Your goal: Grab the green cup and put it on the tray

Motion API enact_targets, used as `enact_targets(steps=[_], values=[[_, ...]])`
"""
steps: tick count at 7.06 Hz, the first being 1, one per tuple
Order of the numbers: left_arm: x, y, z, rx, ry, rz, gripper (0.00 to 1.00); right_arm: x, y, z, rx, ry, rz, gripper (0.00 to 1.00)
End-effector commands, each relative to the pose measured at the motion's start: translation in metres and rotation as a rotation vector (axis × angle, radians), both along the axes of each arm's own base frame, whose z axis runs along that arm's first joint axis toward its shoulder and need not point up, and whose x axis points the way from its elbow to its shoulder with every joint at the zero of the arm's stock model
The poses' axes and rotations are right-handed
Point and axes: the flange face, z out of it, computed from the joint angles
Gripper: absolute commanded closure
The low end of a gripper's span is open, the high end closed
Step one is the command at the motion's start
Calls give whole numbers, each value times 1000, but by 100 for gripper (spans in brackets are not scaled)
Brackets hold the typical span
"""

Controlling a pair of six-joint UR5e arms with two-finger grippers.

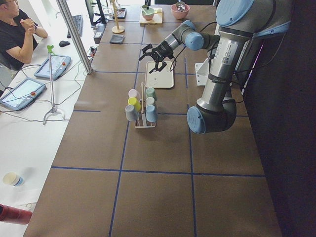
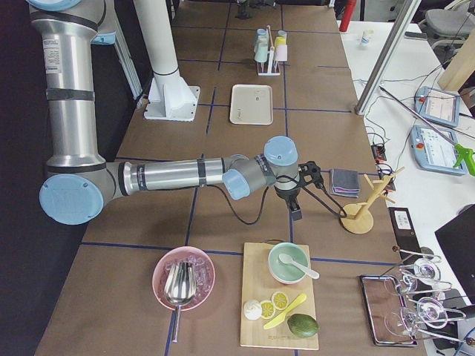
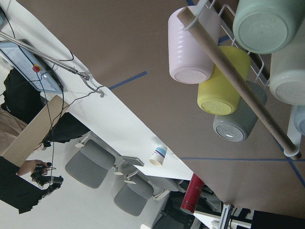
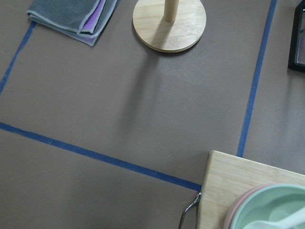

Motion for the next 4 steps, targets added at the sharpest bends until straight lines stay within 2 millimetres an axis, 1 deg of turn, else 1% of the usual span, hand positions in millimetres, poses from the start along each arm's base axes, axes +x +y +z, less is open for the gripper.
enact_targets(steps=[1, 2, 3, 4], values=[[18, 12, 0, 34, -31, 27, 0, 5, 11, 20, 41, 55, -32, 0], [24, 15, 3, 41, -46, 35, 0, 2, 22, 30, -2, -1, -54, 0], [43, 31, 4, 43, -53, 82, 0, 3, 32, 43, -32, -6, -58, 0], [62, 36, 11, 61, -94, 96, 0, 3, 35, 51, -53, -6, -58, 0]])
